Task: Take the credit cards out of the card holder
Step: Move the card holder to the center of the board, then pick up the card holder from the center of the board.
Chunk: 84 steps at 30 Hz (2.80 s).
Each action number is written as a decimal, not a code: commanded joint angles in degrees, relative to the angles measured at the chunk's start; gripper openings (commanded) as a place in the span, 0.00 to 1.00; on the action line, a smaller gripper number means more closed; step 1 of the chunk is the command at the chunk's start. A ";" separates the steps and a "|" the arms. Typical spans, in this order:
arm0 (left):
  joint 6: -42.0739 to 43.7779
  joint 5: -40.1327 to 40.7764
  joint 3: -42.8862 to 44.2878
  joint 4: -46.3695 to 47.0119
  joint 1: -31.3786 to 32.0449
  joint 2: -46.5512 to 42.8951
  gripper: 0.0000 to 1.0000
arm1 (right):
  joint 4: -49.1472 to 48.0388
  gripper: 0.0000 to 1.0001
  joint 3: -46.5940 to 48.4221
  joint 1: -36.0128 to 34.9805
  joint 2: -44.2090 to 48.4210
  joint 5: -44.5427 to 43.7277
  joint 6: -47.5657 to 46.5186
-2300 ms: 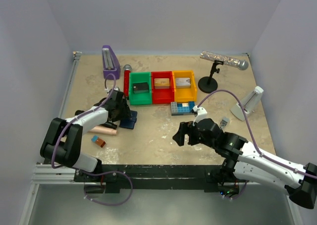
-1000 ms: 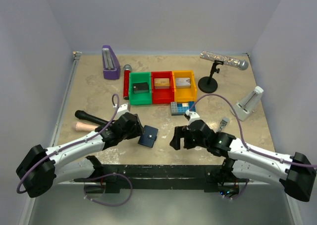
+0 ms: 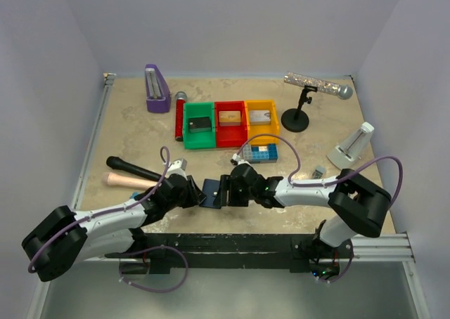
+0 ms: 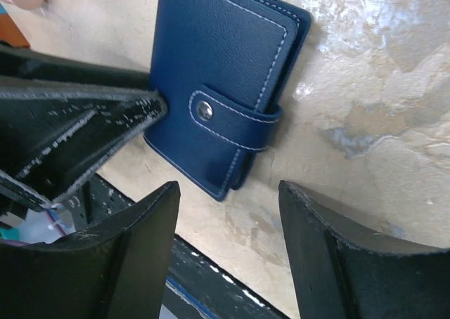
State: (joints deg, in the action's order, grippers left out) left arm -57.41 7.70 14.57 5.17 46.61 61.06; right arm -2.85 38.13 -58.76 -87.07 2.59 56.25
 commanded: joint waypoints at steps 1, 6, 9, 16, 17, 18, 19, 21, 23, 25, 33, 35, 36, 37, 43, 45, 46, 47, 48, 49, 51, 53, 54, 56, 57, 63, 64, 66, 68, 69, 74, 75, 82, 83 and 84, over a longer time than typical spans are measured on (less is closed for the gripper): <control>0.90 -3.75 -3.58 2.74 0.85 -1.46 0.30 | -3.74 0.62 1.60 -0.21 -1.44 1.28 3.42; 0.28 -3.75 -4.81 3.18 1.55 -2.87 0.24 | -5.41 0.59 0.37 -0.12 -1.44 1.37 5.18; 0.02 -3.66 -5.34 3.53 1.73 -3.14 0.22 | -6.37 0.56 -0.51 -0.12 -1.53 1.54 5.89; -0.42 -3.14 -6.22 4.06 1.82 -2.44 0.19 | -11.12 0.46 -2.27 0.05 -2.41 3.39 6.86; -0.42 -3.13 -6.39 4.23 1.90 -2.43 0.18 | -11.04 0.46 -2.36 -0.04 -2.41 3.30 6.86; -0.51 -3.05 -6.39 4.15 1.82 -2.26 0.18 | -10.86 0.46 -2.44 -0.04 -2.32 3.21 6.86; -0.51 -2.96 -6.57 4.15 1.82 -2.43 0.18 | -10.95 0.46 -2.62 0.05 -2.23 3.12 6.86; -0.77 -2.87 -6.66 4.24 1.82 -2.35 0.17 | -11.38 0.43 -3.23 0.31 -2.40 3.38 7.29; -0.86 -2.78 -7.01 4.41 1.82 -2.52 0.16 | -12.79 0.43 -4.20 0.58 -2.49 3.56 8.00; -1.13 -2.70 -7.36 4.58 1.82 -2.61 0.16 | -13.67 0.43 -4.99 0.84 -2.67 3.65 8.44; -1.48 -2.87 -7.89 5.29 1.91 -2.79 0.16 | -15.51 0.39 -5.96 1.19 -3.37 4.09 8.53; -1.39 -2.96 -8.06 5.55 1.91 -2.79 0.16 | -16.30 0.31 -6.14 1.28 -3.63 4.53 8.35; -1.39 -3.05 -8.06 5.73 1.91 -2.79 0.16 | -16.74 0.28 -6.14 1.28 -3.72 4.79 8.26; -1.30 -3.13 -8.15 5.90 1.91 -2.79 0.16 | -17.10 0.23 -6.31 1.28 -3.72 4.97 8.09; -1.04 -4.45 -9.20 9.06 1.91 -2.61 0.16 | -19.12 0.05 -6.84 1.54 -3.81 5.76 7.39; -1.04 -4.80 -9.29 9.86 1.99 -2.61 0.16 | -19.73 0.00 -7.28 1.55 -3.46 6.02 7.12; -1.04 -5.07 -9.38 10.12 1.91 -2.52 0.16 | -20.17 0.00 -7.54 1.55 -3.11 6.11 7.12; -1.04 -5.07 -9.47 10.21 1.91 -2.78 0.16 | -20.52 0.00 -7.89 1.63 -2.85 6.29 7.12; -1.13 -4.98 -9.47 10.21 1.91 -2.87 0.16 | -20.87 0.00 -8.16 1.72 -2.41 6.46 7.03; -1.13 -4.89 -9.56 10.21 1.99 -3.22 0.16 | -21.05 0.00 -8.42 1.81 -1.71 6.81 6.77; -1.30 -4.46 -9.73 9.95 1.91 -4.27 0.17 | -21.23 0.00 -9.03 1.81 -0.39 7.08 5.89; -1.39 -4.02 -9.73 9.07 1.91 -5.68 0.20 | -22.89 0.00 -11.05 1.81 1.45 6.73 5.37; -1.39 -3.58 -9.73 8.29 1.91 -6.64 0.22 | -23.77 0.00 -11.93 1.90 2.33 6.81 4.93; -1.48 -2.96 -9.56 6.62 1.99 -8.58 0.29 | -23.43 0.00 -12.55 2.07 4.00 7.43 3.87; -1.22 -2.52 -9.38 5.91 1.91 -9.63 0.34 | -22.82 0.00 -12.81 2.07 5.05 7.52 3.43; -0.34 -0.59 -9.21 3.36 1.82 -17.10 0.58 | -18.09 0.00 -14.66 2.07 13.84 7.35 -2.62; 0.01 -0.50 -9.12 3.18 1.64 -18.68 0.61 | -15.63 0.00 -14.23 2.07 15.86 7.08 -3.77; 0.63 -0.06 -8.86 2.05 1.38 -22.02 0.67 | -10.97 0.00 -13.52 2.07 20.24 7.16 -6.84; 1.07 0.21 -8.85 1.16 1.20 -25.62 0.72 | -6.31 0.00 -12.56 2.16 24.03 7.60 -9.21; 1.24 0.12 -8.94 1.16 1.03 -28.25 0.74 | -4.20 0.00 -12.21 2.16 26.22 8.04 -10.18; 2.04 -1.29 -8.42 1.07 0.76 -36.08 0.79 | 4.50 0.00 -10.28 2.16 36.07 9.89 -13.18; 2.21 -1.81 -8.24 1.16 0.76 -37.23 0.81 | 6.52 0.00 -9.49 2.16 37.74 10.76 -13.79; 3.88 -13.40 -8.15 15.01 0.68 -38.30 0.95 | 16.20 0.00 -3.16 2.16 45.84 18.50 -16.79; 3.97 -15.85 -7.98 18.00 0.68 -36.81 0.95 | 16.73 0.00 -2.54 2.16 46.54 18.94 -16.70; 3.88 -18.14 -7.89 20.56 0.68 -35.49 0.96 | 17.17 0.00 -2.10 2.16 47.25 19.29 -16.61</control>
State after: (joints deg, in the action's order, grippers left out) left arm -55.66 -0.23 5.69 11.84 47.57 22.41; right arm 10.52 31.48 -56.60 -42.65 17.43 41.85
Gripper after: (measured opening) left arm 0.949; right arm 0.018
